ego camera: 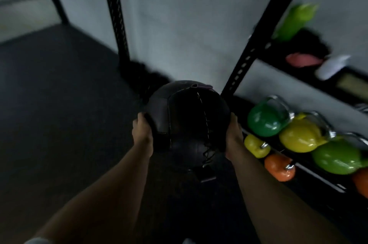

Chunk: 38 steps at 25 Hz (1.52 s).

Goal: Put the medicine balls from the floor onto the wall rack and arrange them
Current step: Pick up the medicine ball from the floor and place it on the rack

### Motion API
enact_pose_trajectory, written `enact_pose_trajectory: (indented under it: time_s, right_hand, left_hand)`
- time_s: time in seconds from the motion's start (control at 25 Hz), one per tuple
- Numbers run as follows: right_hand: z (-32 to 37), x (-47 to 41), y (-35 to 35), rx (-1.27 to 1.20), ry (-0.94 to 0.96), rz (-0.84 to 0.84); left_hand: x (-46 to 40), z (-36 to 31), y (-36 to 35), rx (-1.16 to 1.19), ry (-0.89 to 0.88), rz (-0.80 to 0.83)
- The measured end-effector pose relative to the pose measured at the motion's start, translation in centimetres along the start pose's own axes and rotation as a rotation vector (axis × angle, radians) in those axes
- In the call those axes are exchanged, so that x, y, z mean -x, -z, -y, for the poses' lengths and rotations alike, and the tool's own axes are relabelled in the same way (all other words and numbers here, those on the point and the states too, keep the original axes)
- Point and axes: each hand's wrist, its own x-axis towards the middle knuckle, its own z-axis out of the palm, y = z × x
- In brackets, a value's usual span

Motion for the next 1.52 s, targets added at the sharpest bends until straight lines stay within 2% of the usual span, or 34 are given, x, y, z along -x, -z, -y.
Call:
enact_pose_trajectory:
  time_s: [0.2,0.44,0.6,0.76,0.96,1.04,1.16,1.28,1.52]
  right_hand:
    - [16.4,8.7,9.8,-0.290,0.339,-0.095]
    - [28.4,20.5,24.7,-0.583,0.636,-0.326]
    - [31.1,24.7,34.0,-0.683,0.776,-0.380]
    - [31.8,25.2,43.2,-0.720,0.852,-0.419]
    - [32.5,22.5,52.6,-0.693,0.872,-0.490]
    - [33.3,20.9,55.6,-0.691,0.872,-0.493]
    - [35.5,18.3,58.5,-0.670,0.871,-0.499]
    - [38.7,14.9,60.7,-0.666,0.885,-0.468]
    - [45.8,7.0,63.6,-0.683,0.939,-0.446]
  left_hand:
    - [12.6,-16.2,-9.6,0.031,-0.286,0.244]
    - [29.7,-25.2,-19.7,0.125,-0.449,0.724]
    - [39.4,-26.5,-25.8,0.156,-0.602,0.892]
    - [46.5,-24.0,-32.2,0.140,-0.703,0.939]
    - [51.2,-19.2,-40.6,0.193,-0.580,1.153]
    - [52.4,-18.1,-43.6,0.205,-0.581,1.170]
    - [53.5,-18.5,-47.2,0.181,-0.646,1.075]
    - [54.2,-20.4,-51.7,0.218,-0.644,1.126]
    - [54.0,-24.7,-61.6,0.182,-0.709,1.089]
